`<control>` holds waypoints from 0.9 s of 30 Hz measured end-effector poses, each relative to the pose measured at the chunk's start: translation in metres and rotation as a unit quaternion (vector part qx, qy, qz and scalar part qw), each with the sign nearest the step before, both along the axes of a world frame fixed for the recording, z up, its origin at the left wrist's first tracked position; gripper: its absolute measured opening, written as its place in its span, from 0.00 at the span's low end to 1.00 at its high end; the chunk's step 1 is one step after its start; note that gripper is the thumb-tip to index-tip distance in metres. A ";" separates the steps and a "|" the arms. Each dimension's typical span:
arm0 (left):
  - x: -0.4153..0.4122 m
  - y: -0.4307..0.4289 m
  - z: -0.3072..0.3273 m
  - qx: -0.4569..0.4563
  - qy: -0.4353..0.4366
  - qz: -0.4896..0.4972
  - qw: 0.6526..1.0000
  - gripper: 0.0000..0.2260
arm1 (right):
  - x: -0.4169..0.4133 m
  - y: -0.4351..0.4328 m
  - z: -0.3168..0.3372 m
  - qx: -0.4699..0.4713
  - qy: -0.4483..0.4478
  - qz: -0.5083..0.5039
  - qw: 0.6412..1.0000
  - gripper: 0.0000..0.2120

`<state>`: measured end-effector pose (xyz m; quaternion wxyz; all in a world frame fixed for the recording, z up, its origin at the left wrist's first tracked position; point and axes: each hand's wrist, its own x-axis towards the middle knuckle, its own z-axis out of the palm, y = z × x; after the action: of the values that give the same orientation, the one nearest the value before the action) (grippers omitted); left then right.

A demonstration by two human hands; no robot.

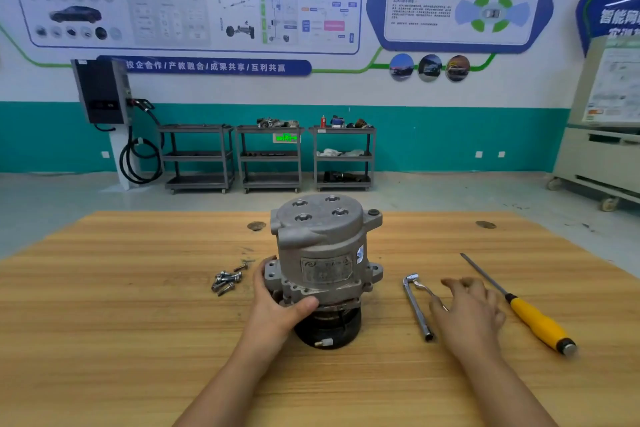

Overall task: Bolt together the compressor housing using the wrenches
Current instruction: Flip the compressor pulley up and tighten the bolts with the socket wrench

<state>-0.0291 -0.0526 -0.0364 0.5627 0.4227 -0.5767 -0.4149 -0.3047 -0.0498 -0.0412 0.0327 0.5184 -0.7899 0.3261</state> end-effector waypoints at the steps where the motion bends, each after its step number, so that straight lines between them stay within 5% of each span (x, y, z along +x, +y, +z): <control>1: 0.002 0.000 0.001 -0.006 -0.004 -0.006 1.000 0.50 | 0.004 0.002 0.002 -0.074 -0.020 0.083 0.994 0.21; 4: 0.013 0.003 0.006 -0.012 -0.063 -0.024 0.998 0.49 | 0.018 0.006 0.016 -0.084 -0.057 0.327 0.940 0.43; 7: 0.028 -0.001 0.009 -0.057 -0.183 -0.005 0.981 0.50 | 0.029 -0.001 0.021 -0.005 0.015 0.396 0.918 0.57; 10: 0.031 -0.009 0.016 -0.120 -0.259 0.015 0.958 0.55 | 0.044 -0.013 0.024 0.003 0.048 0.428 0.902 0.59; 18: 0.018 -0.025 0.031 -0.184 -0.333 0.026 0.925 0.62 | 0.061 -0.039 0.027 -0.078 -0.056 0.475 0.875 0.56; 27: 0.023 -0.044 0.023 -0.229 -0.339 0.084 0.908 0.54 | 0.061 -0.048 0.021 -0.140 0.024 0.449 0.882 0.51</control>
<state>-0.0065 -0.0965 -0.0138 0.4472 0.4445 -0.7743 -0.0540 -0.2438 -0.0977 -0.0204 -0.0260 0.8155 -0.4172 0.4002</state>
